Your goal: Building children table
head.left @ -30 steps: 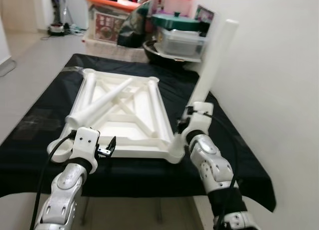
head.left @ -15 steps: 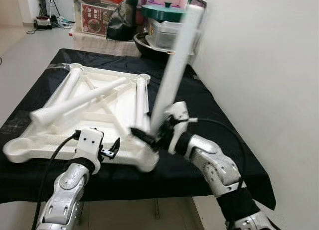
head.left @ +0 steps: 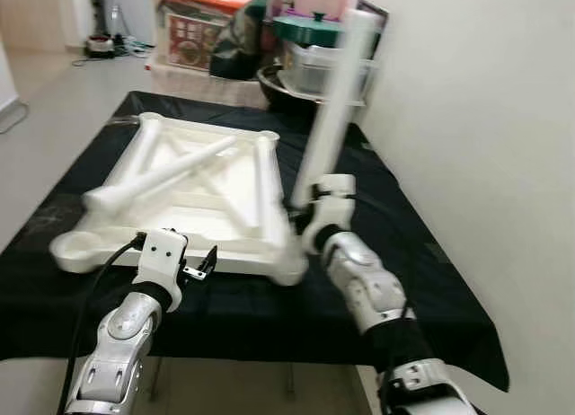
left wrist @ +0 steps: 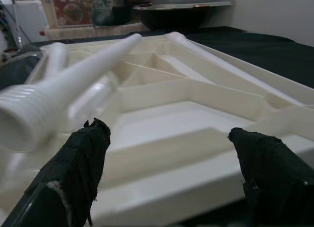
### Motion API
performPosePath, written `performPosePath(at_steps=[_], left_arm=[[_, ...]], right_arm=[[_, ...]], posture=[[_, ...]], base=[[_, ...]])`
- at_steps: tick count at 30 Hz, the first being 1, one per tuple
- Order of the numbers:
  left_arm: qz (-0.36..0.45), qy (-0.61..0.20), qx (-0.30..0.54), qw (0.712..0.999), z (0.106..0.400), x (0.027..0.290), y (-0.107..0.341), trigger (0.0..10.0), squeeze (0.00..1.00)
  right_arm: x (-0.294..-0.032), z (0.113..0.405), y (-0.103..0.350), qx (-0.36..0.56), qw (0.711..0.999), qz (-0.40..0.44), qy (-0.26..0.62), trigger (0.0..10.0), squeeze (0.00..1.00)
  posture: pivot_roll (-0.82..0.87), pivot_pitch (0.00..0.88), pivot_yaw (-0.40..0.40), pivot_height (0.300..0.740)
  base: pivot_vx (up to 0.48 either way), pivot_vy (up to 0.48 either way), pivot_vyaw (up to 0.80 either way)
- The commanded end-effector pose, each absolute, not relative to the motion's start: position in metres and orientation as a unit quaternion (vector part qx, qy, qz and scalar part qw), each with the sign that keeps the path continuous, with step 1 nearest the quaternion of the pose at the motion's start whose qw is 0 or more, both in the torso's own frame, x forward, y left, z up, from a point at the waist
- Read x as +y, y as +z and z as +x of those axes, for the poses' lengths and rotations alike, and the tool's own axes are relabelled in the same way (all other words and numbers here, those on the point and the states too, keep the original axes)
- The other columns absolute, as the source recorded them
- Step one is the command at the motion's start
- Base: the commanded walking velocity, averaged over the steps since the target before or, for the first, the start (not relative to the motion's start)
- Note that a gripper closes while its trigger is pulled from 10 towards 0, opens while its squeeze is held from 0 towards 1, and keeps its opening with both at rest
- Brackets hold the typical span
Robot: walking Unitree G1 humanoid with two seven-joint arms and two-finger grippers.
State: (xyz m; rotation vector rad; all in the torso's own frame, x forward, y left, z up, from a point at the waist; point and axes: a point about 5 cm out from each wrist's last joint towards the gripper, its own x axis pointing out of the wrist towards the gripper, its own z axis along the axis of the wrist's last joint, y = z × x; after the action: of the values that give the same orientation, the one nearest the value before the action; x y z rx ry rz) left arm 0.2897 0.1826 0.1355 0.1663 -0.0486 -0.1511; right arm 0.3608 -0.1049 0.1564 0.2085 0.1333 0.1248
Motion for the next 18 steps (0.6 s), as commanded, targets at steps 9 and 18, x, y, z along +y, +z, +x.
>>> performPosePath(at_steps=[9, 18], left_arm=[[0.088, -0.084, -0.016, 0.993, 0.291, 0.182, 0.132, 10.0, 0.00], [0.086, -0.082, -0.017, 0.993, 0.292, 0.181, 0.132, 10.0, 0.00]], right_arm=[[-0.056, 0.336, 0.162, 0.055, 0.945, 0.139, 0.289, 10.0, 0.30], [-0.045, 0.308, 0.184, 0.003, 0.850, 0.093, 0.519, 10.0, 0.00]], posture=[[0.18, 0.000, -0.210, 0.740], [0.18, 0.000, -0.219, 0.740]], base=[[0.000, 0.000, 0.00], [0.000, 0.000, 0.00]])
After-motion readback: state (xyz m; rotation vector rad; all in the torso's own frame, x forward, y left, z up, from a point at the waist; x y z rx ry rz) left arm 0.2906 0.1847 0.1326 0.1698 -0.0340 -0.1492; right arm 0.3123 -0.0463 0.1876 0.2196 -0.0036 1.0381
